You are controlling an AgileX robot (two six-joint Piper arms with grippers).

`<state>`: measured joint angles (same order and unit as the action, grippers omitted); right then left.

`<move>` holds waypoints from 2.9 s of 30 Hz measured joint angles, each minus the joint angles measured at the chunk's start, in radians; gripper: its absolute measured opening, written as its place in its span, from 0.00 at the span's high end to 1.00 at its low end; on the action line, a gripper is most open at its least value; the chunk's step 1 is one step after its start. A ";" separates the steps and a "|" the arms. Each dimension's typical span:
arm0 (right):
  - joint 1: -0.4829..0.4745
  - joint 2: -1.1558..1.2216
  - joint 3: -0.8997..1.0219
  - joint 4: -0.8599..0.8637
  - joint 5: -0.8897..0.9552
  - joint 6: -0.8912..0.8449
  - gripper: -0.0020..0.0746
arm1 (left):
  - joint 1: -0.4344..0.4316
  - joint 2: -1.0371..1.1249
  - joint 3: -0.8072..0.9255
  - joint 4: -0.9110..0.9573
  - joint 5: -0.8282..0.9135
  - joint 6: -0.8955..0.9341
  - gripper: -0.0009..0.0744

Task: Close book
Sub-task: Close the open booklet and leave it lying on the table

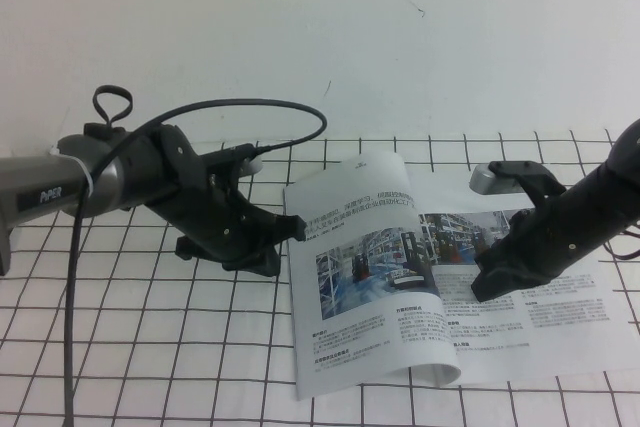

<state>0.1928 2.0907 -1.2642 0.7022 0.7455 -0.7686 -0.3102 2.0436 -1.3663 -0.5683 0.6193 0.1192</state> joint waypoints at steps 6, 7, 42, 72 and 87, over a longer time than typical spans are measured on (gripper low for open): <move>0.000 0.000 -0.002 0.000 0.000 0.000 0.98 | 0.000 0.034 -0.007 -0.080 -0.021 0.064 0.99; 0.000 0.000 -0.002 0.000 0.000 0.001 0.98 | -0.002 0.037 -0.007 -0.092 -0.026 0.075 0.99; 0.000 0.000 -0.002 0.000 -0.007 0.005 0.98 | -0.192 0.069 -0.362 -0.058 0.072 0.137 0.99; 0.000 0.000 -0.002 0.009 -0.009 -0.012 0.98 | -0.052 0.197 -0.377 0.053 0.294 -0.075 0.45; 0.000 0.000 -0.002 0.010 -0.009 -0.018 0.98 | -0.055 0.252 -0.377 -0.668 0.274 0.420 0.49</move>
<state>0.1928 2.0907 -1.2658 0.7120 0.7364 -0.7861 -0.3654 2.2951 -1.7431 -1.2362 0.8936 0.5395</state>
